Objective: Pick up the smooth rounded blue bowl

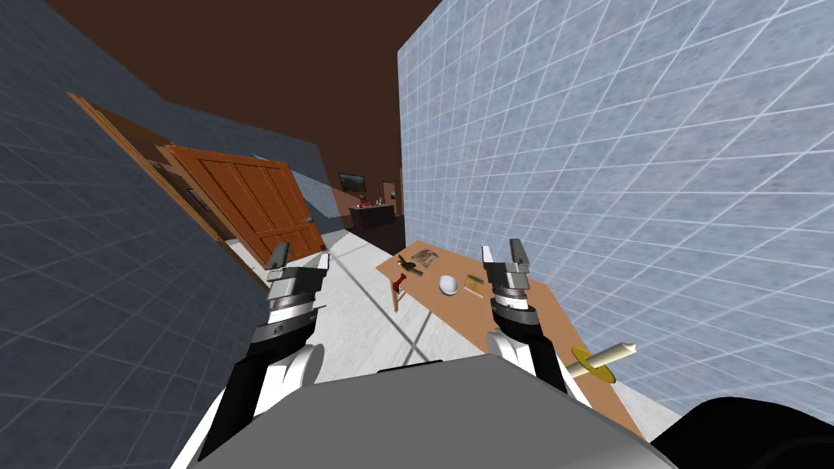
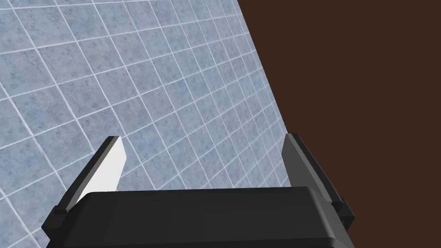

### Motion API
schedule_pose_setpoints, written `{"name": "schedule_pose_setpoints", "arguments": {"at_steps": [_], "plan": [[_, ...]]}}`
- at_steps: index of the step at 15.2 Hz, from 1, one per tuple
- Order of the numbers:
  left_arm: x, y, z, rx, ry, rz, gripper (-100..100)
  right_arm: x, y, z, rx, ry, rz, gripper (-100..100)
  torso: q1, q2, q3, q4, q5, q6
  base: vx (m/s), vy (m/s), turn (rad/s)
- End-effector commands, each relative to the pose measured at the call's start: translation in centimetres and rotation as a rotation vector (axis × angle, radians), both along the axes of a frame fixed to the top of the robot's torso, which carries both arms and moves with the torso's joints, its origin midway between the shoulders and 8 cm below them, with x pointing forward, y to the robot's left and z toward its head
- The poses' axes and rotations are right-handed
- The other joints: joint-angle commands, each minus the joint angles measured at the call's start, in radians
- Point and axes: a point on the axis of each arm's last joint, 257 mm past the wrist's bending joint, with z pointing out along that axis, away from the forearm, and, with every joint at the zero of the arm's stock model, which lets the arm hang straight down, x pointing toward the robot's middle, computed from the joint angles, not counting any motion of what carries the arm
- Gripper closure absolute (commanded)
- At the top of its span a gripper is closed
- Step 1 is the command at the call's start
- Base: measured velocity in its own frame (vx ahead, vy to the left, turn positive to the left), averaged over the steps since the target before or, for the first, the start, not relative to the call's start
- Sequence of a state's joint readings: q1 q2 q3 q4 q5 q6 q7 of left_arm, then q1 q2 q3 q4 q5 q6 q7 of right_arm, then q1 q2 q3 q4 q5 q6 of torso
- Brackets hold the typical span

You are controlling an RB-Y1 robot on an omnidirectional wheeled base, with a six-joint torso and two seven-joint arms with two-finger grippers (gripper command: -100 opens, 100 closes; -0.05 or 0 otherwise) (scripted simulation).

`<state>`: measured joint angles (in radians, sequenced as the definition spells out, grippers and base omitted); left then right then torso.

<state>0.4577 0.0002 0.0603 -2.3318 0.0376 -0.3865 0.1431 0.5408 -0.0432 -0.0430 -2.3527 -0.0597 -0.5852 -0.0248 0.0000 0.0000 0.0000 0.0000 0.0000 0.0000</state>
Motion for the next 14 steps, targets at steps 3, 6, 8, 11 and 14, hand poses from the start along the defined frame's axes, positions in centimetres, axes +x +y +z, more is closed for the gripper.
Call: {"name": "schedule_pose_setpoints", "arguments": {"at_steps": [3,6,8,11,14], "plan": [[0.0,0.0,0.0,0.000,0.000,0.000,0,0.9,2.2,-0.4,-0.094,0.018,0.048,-100,0.001,0.000,0.000,0.000,0.000,-0.001,-0.010,0.021,0.155],[0.0,0.0,0.0,0.000,0.000,0.000,0,1.9,5.0,-1.3,-0.191,0.039,0.102,-100,0.003,0.000,0.000,0.000,0.001,-0.001,0.001,0.051,0.233],[0.0,0.0,0.0,0.000,0.000,0.000,0,2.2,6.1,-1.8,-0.232,0.048,0.122,-100,0.004,-0.001,0.000,0.000,0.001,0.000,0.014,0.049,0.129],[0.0,0.0,0.0,0.000,0.000,0.000,0,3.0,8.6,-3.2,-0.318,0.072,0.169,-100,0.003,-0.002,-0.001,-0.001,0.001,-0.001,0.029,0.043,0.184],[0.0,0.0,0.0,0.000,0.000,0.000,0,3.5,10.0,-4.2,-0.379,0.088,0.191,-100,0.003,-0.002,-0.001,-0.001,0.001,-0.001,0.031,0.028,0.134]]}}
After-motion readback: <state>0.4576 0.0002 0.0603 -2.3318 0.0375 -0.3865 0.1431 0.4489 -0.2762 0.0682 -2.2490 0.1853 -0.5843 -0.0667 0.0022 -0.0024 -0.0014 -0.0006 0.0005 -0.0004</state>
